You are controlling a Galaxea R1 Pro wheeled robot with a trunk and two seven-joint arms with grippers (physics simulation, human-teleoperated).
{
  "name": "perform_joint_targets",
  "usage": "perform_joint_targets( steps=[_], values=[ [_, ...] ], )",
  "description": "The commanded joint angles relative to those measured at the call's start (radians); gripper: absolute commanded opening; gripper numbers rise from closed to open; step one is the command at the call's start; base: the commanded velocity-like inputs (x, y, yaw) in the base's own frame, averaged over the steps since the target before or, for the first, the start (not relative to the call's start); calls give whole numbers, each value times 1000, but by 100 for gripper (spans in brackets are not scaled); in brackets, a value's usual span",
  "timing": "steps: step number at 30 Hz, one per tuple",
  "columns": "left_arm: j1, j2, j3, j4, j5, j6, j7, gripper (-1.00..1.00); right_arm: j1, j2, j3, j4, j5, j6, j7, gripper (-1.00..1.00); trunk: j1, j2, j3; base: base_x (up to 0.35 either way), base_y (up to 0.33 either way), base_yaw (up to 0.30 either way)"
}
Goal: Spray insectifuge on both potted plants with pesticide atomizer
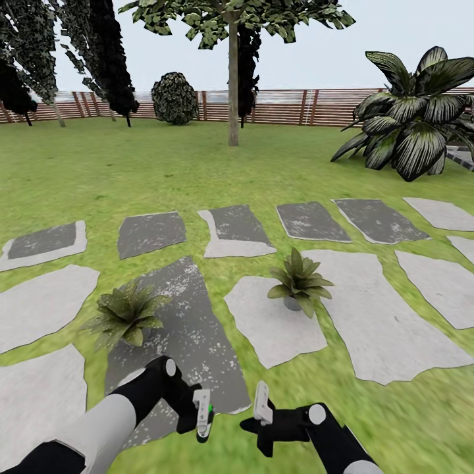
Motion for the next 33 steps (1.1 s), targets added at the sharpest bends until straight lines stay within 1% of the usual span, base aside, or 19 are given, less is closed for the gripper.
perform_joint_targets(
  steps=[1, 4, 7, 14, 16, 20, 23, 33],
  values=[
    [0, 1, -1, 0, -5, -8, -2, -100, -1, 1, -8, -1, 8, -4, 5, -100, 0, 0, -1, 0, 0, 0],
    [0, -1, -2, 17, -8, -11, -1, -100, -2, 1, -8, -4, 7, -4, 5, -100, 0, 0, -1, 0, 0, 0],
    [0, -3, -2, 31, -22, -10, 0, -100, -2, 2, -8, -27, 5, -4, 5, -100, 0, 0, -1, 0, 0, 0],
    [0, -5, -2, 33, -23, -9, 2, -100, -16, 10, -8, -36, 1, -4, 5, -100, 0, 0, -1, 0, 0, 0],
    [0, -5, -2, 33, -23, -8, 3, -100, -21, 14, -8, -36, 0, -4, 5, -100, 0, 0, -1, 0, 0, 0],
    [0, -6, -1, 33, -20, -8, 19, -100, -23, 30, -8, -36, 0, -4, 5, -100, 0, 0, -1, 0, 0, 0],
    [0, -7, -1, 33, -14, -7, 25, -100, -23, 34, -8, -36, 0, -4, 5, -100, 0, 0, -1, 0, 0, 0],
    [0, -37, 1, 40, -10, -12, 24, -100, -24, 35, -8, -35, 1, -4, 4, -100, 0, 0, -1, 0, 0, 0]
  ],
)
